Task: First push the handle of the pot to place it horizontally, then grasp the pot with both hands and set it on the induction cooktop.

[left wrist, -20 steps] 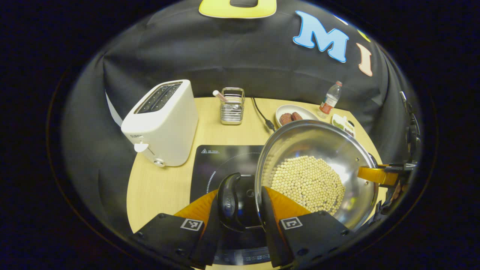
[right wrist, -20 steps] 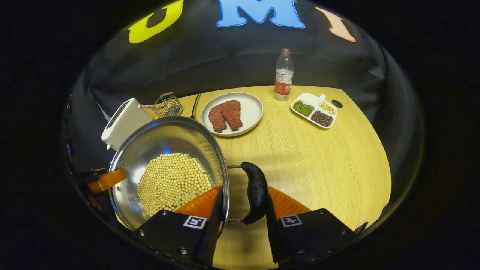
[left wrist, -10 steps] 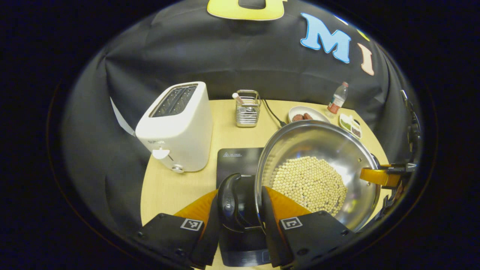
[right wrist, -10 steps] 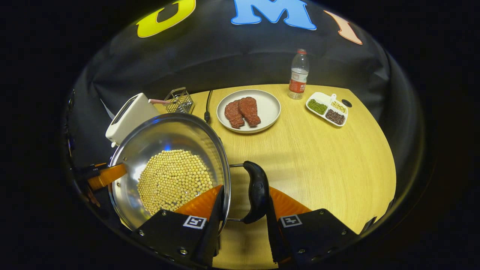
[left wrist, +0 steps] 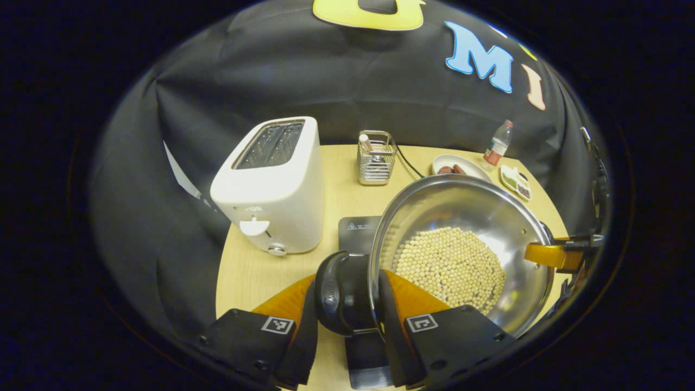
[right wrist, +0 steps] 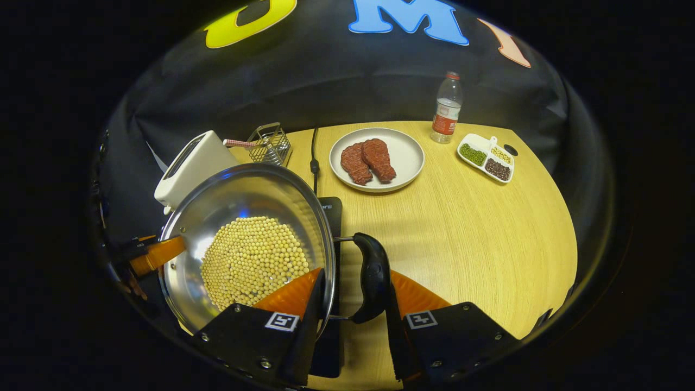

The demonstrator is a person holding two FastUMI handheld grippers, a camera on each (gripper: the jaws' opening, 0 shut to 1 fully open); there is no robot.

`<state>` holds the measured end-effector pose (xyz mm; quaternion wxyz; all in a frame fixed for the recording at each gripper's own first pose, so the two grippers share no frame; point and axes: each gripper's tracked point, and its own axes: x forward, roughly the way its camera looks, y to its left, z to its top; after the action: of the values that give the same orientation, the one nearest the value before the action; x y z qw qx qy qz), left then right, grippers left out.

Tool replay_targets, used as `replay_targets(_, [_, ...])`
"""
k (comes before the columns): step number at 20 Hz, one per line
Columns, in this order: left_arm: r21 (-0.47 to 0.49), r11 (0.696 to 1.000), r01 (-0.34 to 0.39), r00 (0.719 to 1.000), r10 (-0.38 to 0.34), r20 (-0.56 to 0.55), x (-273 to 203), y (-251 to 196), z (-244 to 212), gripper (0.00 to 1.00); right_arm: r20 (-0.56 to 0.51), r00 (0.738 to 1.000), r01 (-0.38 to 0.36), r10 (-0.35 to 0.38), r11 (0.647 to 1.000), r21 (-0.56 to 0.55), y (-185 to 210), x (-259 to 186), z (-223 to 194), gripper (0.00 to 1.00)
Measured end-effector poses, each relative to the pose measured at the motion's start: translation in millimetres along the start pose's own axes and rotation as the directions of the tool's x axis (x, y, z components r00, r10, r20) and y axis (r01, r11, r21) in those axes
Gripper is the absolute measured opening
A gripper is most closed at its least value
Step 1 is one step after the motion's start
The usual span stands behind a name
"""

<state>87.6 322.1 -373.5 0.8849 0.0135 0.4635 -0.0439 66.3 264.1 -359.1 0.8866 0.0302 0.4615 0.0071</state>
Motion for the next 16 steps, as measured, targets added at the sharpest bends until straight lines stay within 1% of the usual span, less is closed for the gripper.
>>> replay_targets(1, [0.002, 1.000, 0.000, 1.000, 0.000, -0.002, 1, 3, 0, 0.58, -0.003, 1.000, 0.000, 0.000, 1.000, -0.001, 2, 0, -1, 0.57])
replay_targets(5, [0.009, 1.000, 0.002, 1.000, -0.002, -0.011, 8, 8, -4, 0.58, -0.014, 1.000, 0.004, -0.004, 1.000, 0.005, 5, 5, -7, 0.57])
replay_targets(6, [0.010, 1.000, 0.003, 1.000, -0.003, -0.011, 8, 8, -6, 0.60, -0.018, 1.000, 0.005, -0.005, 1.000, 0.009, 6, 7, -9, 0.57])
replay_targets(12, [0.014, 1.000, 0.008, 1.000, -0.008, -0.014, 19, 9, -8, 0.61, -0.027, 0.999, 0.018, -0.018, 1.000, 0.025, 7, 14, -16, 0.57])
replay_targets(13, [0.015, 1.000, 0.007, 1.000, -0.007, -0.021, 20, 10, -11, 0.58, -0.031, 0.999, 0.020, -0.019, 0.999, 0.027, 7, 14, -18, 0.57])
replay_targets(16, [0.014, 1.000, 0.007, 1.000, -0.007, -0.011, 21, 12, -12, 0.58, -0.022, 0.999, 0.028, -0.027, 0.999, 0.020, 8, 15, -21, 0.57])
